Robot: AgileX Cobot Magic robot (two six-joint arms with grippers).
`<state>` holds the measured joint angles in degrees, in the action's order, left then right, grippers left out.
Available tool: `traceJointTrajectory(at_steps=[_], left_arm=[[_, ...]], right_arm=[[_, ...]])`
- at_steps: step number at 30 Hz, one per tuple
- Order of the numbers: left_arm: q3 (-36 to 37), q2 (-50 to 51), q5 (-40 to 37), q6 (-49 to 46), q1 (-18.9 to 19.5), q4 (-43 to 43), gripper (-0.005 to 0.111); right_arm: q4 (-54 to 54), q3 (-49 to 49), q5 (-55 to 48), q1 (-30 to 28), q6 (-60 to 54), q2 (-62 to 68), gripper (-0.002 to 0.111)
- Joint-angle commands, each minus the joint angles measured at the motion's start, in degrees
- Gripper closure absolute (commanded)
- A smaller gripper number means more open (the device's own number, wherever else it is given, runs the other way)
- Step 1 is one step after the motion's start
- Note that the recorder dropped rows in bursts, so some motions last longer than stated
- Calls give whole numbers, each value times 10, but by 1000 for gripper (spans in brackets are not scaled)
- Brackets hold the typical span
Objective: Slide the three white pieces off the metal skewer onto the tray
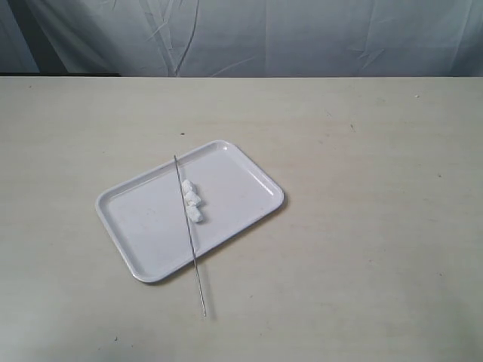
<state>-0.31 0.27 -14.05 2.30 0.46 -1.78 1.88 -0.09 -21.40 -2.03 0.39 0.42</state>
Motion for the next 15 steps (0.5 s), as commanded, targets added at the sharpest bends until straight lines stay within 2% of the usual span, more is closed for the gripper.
traceJointTrajectory(at_steps=[1, 15], left_arm=[[3, -3, 8, -13, 0, 6, 107], [3, -3, 12, -11, 0, 8, 107]], right_arm=[[15, 1, 2, -2, -22, -4, 108], [15, 1, 2, -2, -22, -4, 108]])
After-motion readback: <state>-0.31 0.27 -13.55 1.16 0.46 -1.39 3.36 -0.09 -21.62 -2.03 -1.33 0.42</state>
